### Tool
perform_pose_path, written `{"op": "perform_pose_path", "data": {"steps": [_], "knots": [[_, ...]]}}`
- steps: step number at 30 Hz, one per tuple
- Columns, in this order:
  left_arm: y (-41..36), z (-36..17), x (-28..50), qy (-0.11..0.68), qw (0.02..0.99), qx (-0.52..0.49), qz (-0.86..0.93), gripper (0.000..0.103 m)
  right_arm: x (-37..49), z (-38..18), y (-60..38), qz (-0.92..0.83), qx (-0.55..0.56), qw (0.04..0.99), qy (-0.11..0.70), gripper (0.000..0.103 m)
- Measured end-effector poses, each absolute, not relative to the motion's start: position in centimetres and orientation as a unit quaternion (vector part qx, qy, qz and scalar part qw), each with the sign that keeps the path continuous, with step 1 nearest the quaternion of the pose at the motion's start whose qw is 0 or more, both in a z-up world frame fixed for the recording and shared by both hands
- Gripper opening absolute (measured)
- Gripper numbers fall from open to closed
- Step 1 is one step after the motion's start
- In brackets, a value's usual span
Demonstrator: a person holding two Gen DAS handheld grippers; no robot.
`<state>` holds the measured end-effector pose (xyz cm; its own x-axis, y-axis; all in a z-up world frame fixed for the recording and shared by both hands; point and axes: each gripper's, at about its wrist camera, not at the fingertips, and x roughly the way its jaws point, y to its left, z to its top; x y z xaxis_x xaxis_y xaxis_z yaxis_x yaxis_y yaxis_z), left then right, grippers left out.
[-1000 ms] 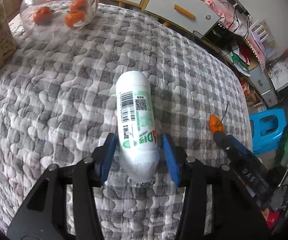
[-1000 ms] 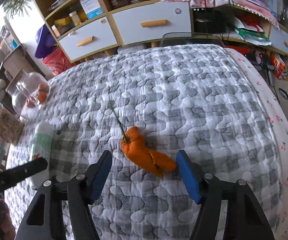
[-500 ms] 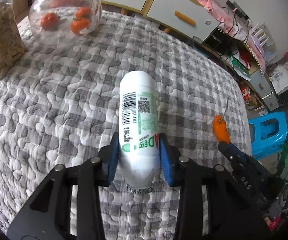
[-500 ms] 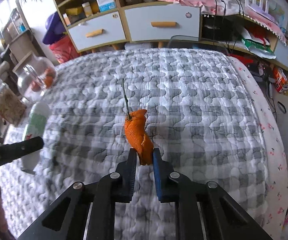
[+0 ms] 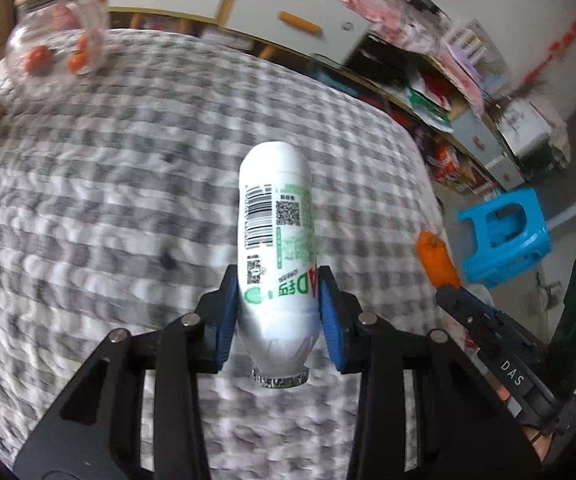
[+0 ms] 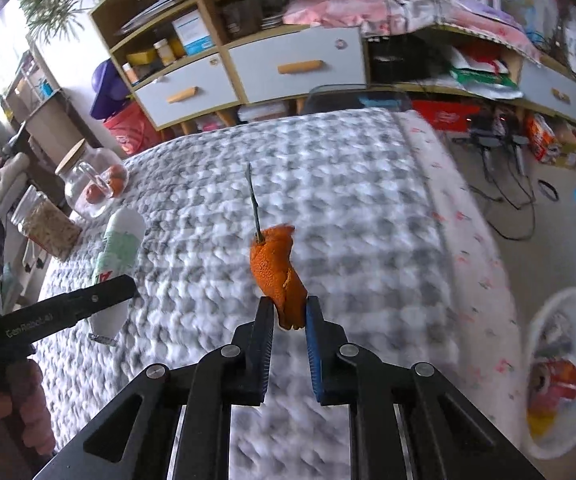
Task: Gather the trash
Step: 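Drop the orange peel into the bin with the right gripper while the left drops the bottle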
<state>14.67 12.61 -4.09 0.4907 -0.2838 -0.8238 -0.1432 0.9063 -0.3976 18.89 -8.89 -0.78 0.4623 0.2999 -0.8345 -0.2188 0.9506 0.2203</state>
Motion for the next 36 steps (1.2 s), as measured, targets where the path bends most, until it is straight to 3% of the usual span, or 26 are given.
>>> {"op": "perform_pose_path", "data": {"steps": [15, 17, 19, 20, 21, 22, 27, 29, 31, 32, 36], "knots": [[5.3, -4.9, 14.1, 0.521, 0.828, -0.193, -0.083, 0.040, 15.8, 0.3, -20.7, 0.114, 0.135, 0.849, 0.498, 0.012], [5.5, -5.0, 14.1, 0.520, 0.830, -0.186, -0.076, 0.040, 16.0, -0.3, -20.6, 0.110, 0.144, 0.842, 0.508, 0.018], [5.9, -5.4, 13.7, 0.523, 0.829, -0.187, -0.069, 0.040, 16.4, -1.5, -19.9, 0.113, 0.145, 0.829, 0.528, 0.035], [6.2, -5.5, 13.5, 0.524, 0.827, -0.190, -0.066, 0.040, 16.7, -2.1, -19.3, 0.116, 0.146, 0.822, 0.539, 0.055], [6.7, -5.6, 13.5, 0.526, 0.826, -0.195, -0.062, 0.040, 16.8, -2.5, -18.7, 0.119, 0.146, 0.818, 0.544, 0.067], [7.1, -5.7, 13.5, 0.526, 0.825, -0.198, -0.059, 0.040, 17.0, -2.8, -18.1, 0.124, 0.143, 0.815, 0.547, 0.067], [8.7, -5.7, 13.3, 0.526, 0.825, -0.202, -0.049, 0.040, 17.5, -4.3, -14.3, 0.155, 0.111, 0.796, 0.575, 0.063], [9.0, -5.8, 13.3, 0.528, 0.823, -0.203, -0.047, 0.040, 17.6, -5.6, -13.3, 0.156, 0.105, 0.782, 0.594, 0.055], [9.0, -5.9, 13.3, 0.529, 0.823, -0.203, -0.047, 0.040, 17.7, -6.6, -12.6, 0.153, 0.100, 0.772, 0.609, 0.026], [8.9, -5.8, 13.2, 0.529, 0.823, -0.201, -0.048, 0.040, 17.7, -6.9, -12.4, 0.151, 0.098, 0.768, 0.614, 0.019], [8.4, -5.3, 13.0, 0.524, 0.826, -0.200, -0.056, 0.040, 17.5, -5.9, -12.7, 0.147, 0.099, 0.776, 0.605, 0.016]]}}
